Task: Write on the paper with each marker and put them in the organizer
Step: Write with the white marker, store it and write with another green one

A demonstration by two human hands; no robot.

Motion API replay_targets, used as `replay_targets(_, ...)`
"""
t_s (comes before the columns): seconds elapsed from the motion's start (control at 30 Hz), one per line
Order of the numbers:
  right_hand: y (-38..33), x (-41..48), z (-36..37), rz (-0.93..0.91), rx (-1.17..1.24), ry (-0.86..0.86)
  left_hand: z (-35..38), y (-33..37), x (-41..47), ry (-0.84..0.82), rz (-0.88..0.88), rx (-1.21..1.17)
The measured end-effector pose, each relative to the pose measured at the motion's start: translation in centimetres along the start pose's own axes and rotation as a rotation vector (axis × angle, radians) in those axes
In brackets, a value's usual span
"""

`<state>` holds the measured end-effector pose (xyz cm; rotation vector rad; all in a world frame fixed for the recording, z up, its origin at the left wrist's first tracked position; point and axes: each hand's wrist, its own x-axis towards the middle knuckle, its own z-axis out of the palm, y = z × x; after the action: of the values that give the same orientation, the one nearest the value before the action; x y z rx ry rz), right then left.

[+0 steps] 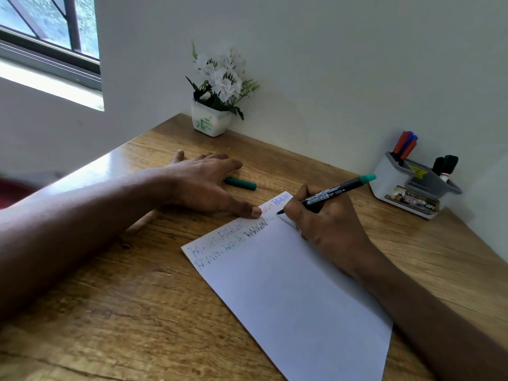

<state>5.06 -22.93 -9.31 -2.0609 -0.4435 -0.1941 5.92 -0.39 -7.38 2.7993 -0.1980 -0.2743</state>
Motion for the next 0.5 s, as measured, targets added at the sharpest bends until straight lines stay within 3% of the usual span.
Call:
replay_targets(0.2, -0.07, 0.03, -0.07, 0.000, -0.026, -0.045, -0.04, 0.08, -0.14, 0.002, 0.001, 0.006)
replay_targets(0.5, 0.42, -0.07, 0.08, 0.014, -0.053, 0.061, -0.05, 0.01, -0.08, 0.008, 0.012, 0.017)
